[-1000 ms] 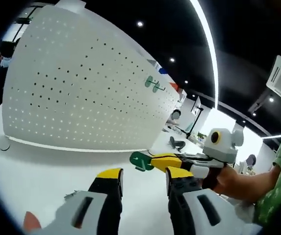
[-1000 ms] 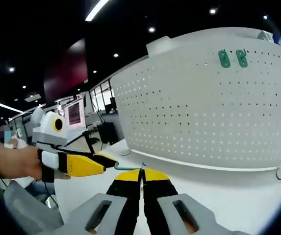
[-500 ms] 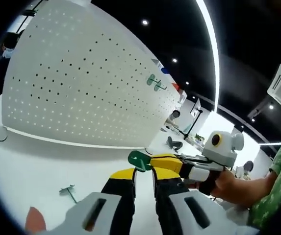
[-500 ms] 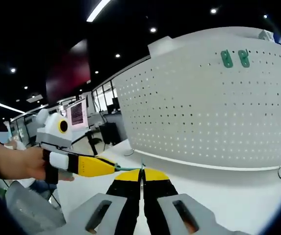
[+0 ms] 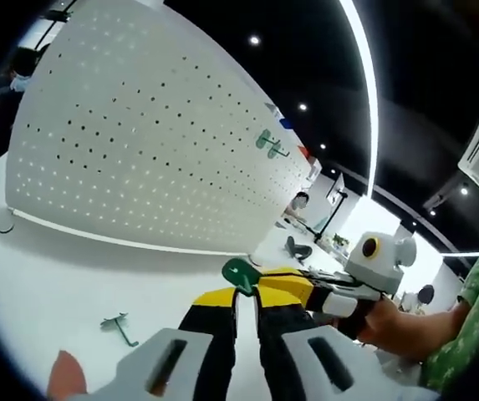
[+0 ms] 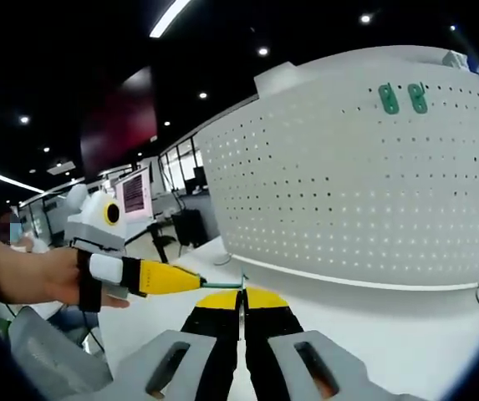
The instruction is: Insert the hook assembly into the mounting plate slot until the hook locks in place.
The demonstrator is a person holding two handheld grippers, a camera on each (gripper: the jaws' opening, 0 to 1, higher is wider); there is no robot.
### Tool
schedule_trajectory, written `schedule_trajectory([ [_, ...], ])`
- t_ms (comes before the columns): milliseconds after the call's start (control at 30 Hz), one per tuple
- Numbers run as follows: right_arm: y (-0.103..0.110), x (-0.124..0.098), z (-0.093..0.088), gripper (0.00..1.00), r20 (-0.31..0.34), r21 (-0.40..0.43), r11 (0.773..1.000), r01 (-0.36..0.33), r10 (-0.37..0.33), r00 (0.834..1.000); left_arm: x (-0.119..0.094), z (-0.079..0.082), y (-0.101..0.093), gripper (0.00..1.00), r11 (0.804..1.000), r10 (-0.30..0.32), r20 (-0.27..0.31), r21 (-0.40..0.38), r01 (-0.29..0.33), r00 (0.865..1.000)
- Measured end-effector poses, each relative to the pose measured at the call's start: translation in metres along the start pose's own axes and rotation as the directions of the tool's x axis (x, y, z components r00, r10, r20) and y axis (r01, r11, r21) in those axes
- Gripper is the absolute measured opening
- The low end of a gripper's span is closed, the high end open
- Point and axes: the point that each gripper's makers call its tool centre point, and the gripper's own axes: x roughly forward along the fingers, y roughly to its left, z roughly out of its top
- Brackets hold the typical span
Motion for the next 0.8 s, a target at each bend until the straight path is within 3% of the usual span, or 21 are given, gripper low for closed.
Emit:
schedule_trajectory([
  [267, 0.0016, 0.0007, -0.0011, 0.00, -0.001, -0.009, 1.000, -0.005, 0.005, 1.000, -0.0007, 0.0023, -0.0001, 0.07, 1.000, 0.005, 0.009, 0.007, -0.005, 1.000],
  [800, 0.0039, 0.0031, -0.0078, 0.00, -0.028, -0.014, 1.000, -0.015, 0.014, 1.000, -0.0001, 0.0085, -0.0066, 0.03, 0.995, 0.008, 0.013, 0.097, -0.009, 1.000],
])
